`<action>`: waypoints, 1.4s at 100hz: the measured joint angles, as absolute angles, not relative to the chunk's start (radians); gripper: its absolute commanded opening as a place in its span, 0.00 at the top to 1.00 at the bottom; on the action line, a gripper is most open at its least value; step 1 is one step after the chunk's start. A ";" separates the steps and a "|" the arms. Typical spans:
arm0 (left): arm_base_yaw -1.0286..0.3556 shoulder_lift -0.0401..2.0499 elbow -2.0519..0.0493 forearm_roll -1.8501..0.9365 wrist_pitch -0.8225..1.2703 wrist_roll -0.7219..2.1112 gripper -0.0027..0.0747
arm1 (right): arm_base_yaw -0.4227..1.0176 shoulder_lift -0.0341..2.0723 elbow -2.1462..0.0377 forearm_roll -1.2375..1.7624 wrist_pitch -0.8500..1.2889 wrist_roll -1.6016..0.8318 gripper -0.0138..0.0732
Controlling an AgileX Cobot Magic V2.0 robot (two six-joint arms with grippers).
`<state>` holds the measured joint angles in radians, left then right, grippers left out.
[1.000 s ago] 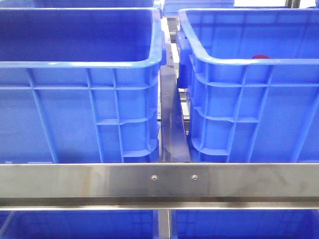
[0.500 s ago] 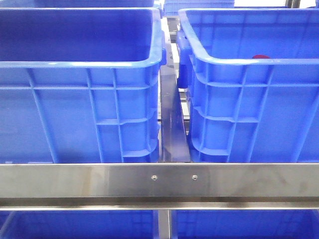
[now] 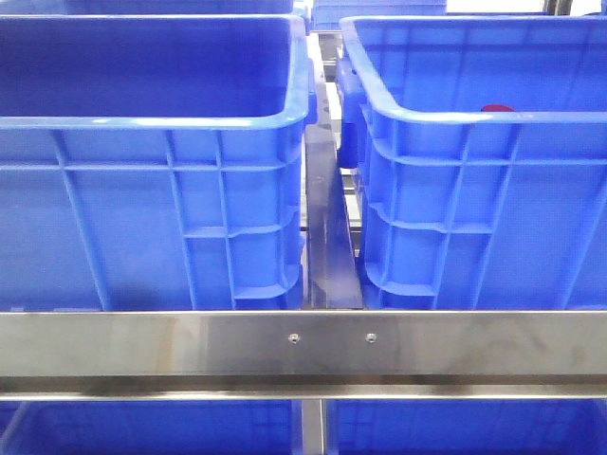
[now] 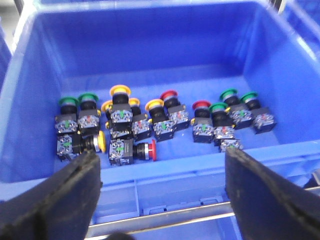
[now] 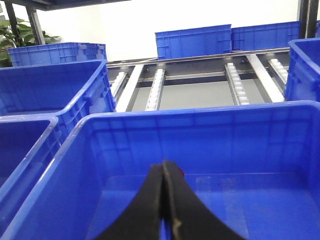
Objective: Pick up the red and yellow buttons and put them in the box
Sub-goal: 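Lower the left gripper into the button bin toward a yellow-capped button, then close the left gripper on the yellow button's body and lift it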
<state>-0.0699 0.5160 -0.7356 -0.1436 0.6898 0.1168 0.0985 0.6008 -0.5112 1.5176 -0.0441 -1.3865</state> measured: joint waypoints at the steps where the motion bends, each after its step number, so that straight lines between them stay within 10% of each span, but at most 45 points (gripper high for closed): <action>1: -0.070 0.524 -0.738 -0.144 0.687 0.117 0.35 | 0.098 0.601 -0.511 1.518 -0.044 -1.386 0.92; 67: -0.070 1.432 -1.171 -0.083 0.635 0.121 0.35 | 0.098 0.601 -0.511 1.518 -0.044 -1.386 0.92; 140: -0.022 1.662 -1.224 -0.056 0.531 0.121 0.35 | 0.098 0.601 -0.511 1.518 -0.044 -1.386 0.92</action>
